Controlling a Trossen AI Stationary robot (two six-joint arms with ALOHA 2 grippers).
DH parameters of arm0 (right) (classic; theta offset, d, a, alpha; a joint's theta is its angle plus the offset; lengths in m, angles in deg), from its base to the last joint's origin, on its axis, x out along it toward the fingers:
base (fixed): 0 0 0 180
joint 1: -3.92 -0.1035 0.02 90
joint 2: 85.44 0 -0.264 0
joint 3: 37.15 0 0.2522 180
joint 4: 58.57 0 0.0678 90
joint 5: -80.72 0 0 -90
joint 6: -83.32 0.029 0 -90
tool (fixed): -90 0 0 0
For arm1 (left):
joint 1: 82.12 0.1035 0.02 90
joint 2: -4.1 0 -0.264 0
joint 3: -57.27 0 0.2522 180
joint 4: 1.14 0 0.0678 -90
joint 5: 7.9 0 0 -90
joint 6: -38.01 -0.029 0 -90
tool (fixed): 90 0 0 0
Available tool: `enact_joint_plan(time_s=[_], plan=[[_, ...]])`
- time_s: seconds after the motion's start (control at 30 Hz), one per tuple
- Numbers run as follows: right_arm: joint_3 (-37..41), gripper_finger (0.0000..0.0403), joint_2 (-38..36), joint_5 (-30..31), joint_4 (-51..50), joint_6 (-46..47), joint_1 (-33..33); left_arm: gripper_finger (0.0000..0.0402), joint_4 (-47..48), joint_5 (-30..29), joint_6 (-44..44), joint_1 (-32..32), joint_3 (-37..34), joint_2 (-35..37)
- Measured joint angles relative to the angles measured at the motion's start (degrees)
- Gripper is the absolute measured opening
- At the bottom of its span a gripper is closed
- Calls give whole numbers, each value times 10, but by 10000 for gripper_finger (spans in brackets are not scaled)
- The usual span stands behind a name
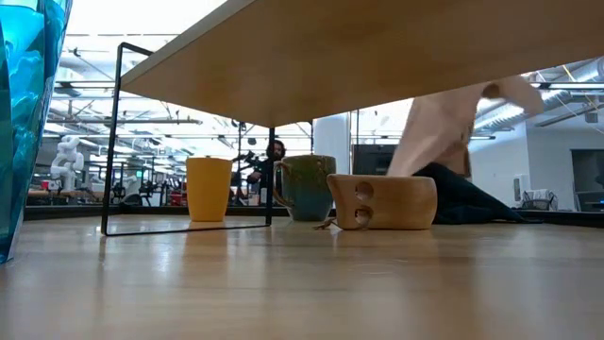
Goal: Stack small to large cups/mugs on shelf
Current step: Remove the brown napkin from the shelf
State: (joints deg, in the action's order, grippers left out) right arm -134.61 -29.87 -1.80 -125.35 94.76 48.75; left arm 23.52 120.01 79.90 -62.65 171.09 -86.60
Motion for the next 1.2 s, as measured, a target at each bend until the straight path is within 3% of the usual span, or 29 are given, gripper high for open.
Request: enact_joint_plan(time_s=[0.23, 0.43, 0.87, 1.2], plan=[[0, 0, 61, 0, -99, -5, 1, 234, 0, 0, 2, 0, 0, 0], [13, 0, 111, -31, -109, -19, 2, 234, 0, 0, 6, -3, 0, 0], [126, 0, 164, -124, -56, -36, 2, 234, 0, 0, 8, -13, 0, 0], [237, 0, 203, -138, 61, -33, 19, 234, 0, 1, 9, -13, 0, 0]])
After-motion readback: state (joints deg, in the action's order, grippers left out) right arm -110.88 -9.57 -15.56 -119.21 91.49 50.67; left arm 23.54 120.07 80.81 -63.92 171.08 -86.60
